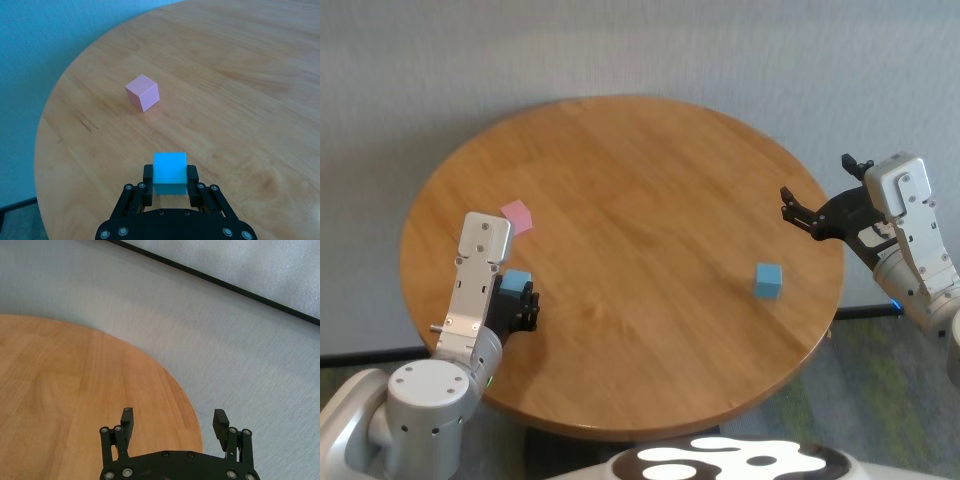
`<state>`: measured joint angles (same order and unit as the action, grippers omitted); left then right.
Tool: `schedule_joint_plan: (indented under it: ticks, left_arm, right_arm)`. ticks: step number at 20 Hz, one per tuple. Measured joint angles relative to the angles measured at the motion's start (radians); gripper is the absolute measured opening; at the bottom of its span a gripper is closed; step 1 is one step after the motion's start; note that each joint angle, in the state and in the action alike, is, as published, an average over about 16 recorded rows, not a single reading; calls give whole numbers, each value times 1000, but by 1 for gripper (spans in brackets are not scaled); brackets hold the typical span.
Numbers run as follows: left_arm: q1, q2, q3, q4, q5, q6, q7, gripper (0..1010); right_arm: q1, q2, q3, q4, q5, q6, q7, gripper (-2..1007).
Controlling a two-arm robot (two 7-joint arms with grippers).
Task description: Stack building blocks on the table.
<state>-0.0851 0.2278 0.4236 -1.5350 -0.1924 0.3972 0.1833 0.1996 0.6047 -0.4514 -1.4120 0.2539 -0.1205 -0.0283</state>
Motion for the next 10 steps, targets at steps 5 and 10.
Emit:
schedule_joint_plan:
  ticks: [5, 10]
  left_arm:
    - [0, 0, 0, 0, 0, 0, 0, 406]
    - [0, 0, 0, 0, -1, -1, -1, 406]
  right_arm:
    - [0, 0, 0, 0, 0, 0, 0, 1005]
    - [0, 0, 0, 0, 0, 0, 0, 1005]
